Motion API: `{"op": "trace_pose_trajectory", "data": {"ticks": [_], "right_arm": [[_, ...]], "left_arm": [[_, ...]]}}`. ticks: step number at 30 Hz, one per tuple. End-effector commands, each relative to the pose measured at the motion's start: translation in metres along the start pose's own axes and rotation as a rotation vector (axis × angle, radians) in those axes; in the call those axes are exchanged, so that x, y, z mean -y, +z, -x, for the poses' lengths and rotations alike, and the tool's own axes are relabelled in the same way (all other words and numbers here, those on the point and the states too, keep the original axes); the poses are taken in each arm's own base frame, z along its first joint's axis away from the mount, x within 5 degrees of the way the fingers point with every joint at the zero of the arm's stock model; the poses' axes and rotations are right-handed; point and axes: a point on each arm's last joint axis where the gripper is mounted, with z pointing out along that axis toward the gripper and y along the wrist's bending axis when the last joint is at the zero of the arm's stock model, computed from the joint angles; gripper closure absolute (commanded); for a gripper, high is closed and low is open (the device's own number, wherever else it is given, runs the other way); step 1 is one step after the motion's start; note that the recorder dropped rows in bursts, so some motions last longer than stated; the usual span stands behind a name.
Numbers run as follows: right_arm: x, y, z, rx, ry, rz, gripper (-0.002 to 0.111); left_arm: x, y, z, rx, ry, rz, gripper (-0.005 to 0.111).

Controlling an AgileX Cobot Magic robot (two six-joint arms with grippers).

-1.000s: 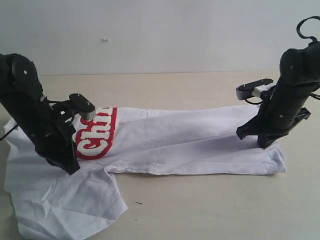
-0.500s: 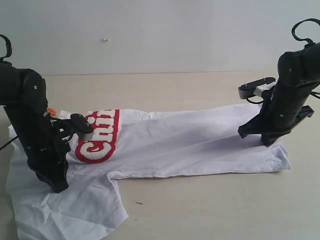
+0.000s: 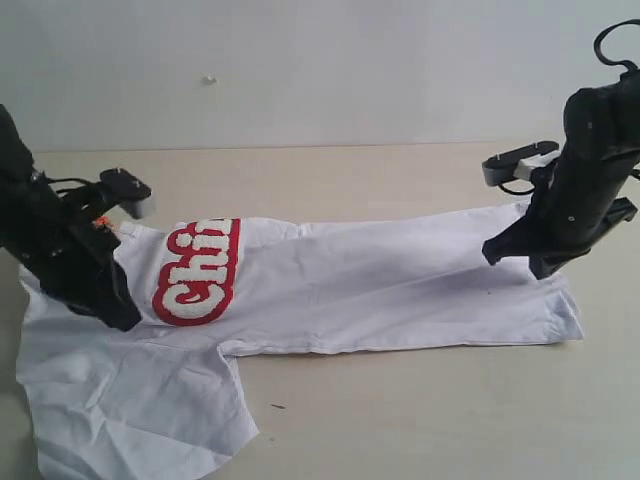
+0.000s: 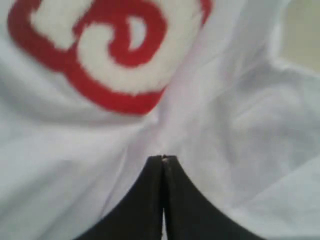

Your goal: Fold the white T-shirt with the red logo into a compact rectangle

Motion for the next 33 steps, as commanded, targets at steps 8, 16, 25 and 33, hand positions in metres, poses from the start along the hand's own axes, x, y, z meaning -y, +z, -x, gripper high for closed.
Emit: {"op": "trace_pose_trajectory", "data": {"ticks": [8,16,25,33], "right_arm": [[0.008,-0.100,0.002,0.282,0.067,0.002,0.108],[0.003,-0.144,-0.023,0.400,0.110,0.042,0.108],[-0.008,-0.154,-0.041,0.429,0.102,0.140,0.108],[-0.009,-0.155,-0.040,0.436,0.113,0.152,0.108]], "left_arm": [[0.072,-0.060,0.023,0.258,0.173,0.095,0.107],[0.132,-0.039,-0.003,0.098,0.260,0.073,0.099],[0.187,-0.001,-0.041,-0.043,0.337,0.126,0.077],[0.195,0.037,-0.056,-0.109,0.351,0.175,0.048]]}}
